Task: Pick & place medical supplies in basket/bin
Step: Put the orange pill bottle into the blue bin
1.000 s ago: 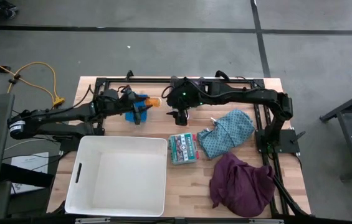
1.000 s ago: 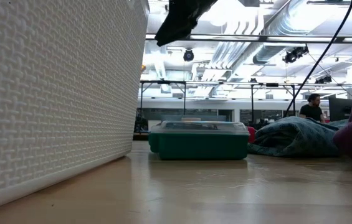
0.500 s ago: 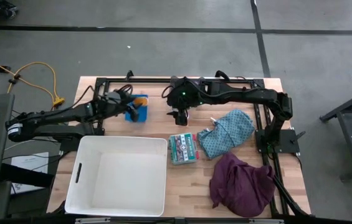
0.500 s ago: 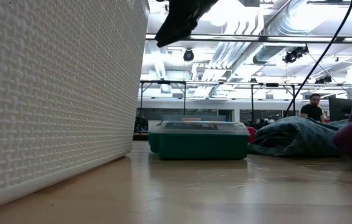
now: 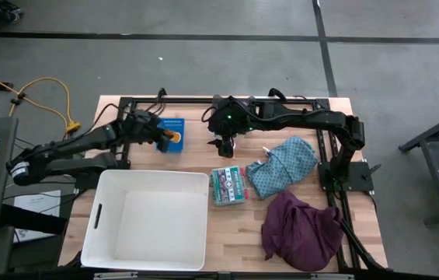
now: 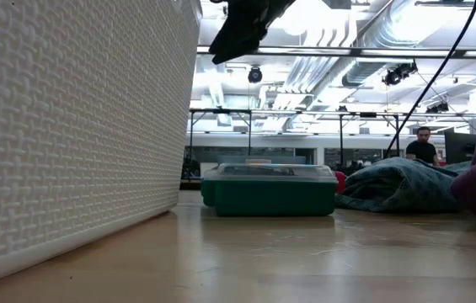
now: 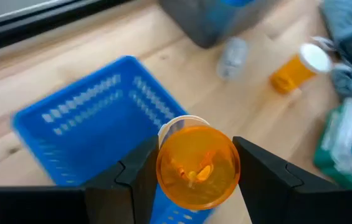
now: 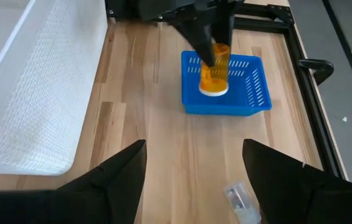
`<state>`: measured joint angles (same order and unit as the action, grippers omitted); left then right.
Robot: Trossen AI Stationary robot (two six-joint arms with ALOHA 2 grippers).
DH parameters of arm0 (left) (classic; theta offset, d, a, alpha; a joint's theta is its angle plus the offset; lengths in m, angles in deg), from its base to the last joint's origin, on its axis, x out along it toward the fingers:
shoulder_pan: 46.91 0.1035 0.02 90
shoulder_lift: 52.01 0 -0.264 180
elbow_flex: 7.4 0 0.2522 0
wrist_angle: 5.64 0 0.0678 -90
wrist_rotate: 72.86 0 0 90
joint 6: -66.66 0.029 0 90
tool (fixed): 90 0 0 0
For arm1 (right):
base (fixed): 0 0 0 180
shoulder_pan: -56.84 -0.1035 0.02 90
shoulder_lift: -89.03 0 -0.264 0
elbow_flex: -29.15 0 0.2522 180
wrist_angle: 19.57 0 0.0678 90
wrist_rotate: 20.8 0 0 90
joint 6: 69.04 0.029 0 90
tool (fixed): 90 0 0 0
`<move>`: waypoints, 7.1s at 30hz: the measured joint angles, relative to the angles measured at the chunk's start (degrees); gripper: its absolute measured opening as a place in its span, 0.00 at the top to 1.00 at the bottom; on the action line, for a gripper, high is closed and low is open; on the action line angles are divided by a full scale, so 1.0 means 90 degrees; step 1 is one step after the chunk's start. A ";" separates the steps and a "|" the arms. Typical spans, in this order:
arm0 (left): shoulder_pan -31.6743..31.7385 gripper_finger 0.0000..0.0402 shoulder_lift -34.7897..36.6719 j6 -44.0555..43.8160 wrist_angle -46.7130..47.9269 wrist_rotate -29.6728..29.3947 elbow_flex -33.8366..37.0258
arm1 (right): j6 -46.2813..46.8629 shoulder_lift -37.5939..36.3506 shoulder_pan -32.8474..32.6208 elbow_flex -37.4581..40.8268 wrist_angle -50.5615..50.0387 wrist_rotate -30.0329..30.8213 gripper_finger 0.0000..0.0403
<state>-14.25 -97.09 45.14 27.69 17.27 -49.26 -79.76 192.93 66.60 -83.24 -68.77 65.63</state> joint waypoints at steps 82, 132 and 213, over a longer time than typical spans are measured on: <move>0.0635 0.42 -0.0585 0.1867 -0.2566 0.2787 -0.0002 | 0.0036 0.0005 0.0343 0.0000 -0.0797 0.0223 0.37; 0.0637 0.42 -0.0586 0.1897 -0.2591 0.2791 -0.0002 | 0.0388 0.0848 0.1098 0.0953 -0.1228 -0.0304 0.33; 0.0637 0.42 -0.0586 0.1894 -0.2590 0.2791 -0.0002 | 0.0678 0.0838 0.1209 0.3143 0.1966 -0.1171 0.56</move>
<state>-8.52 -102.36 62.19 4.38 42.40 -49.28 -73.67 200.47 77.48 -54.96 -51.08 55.09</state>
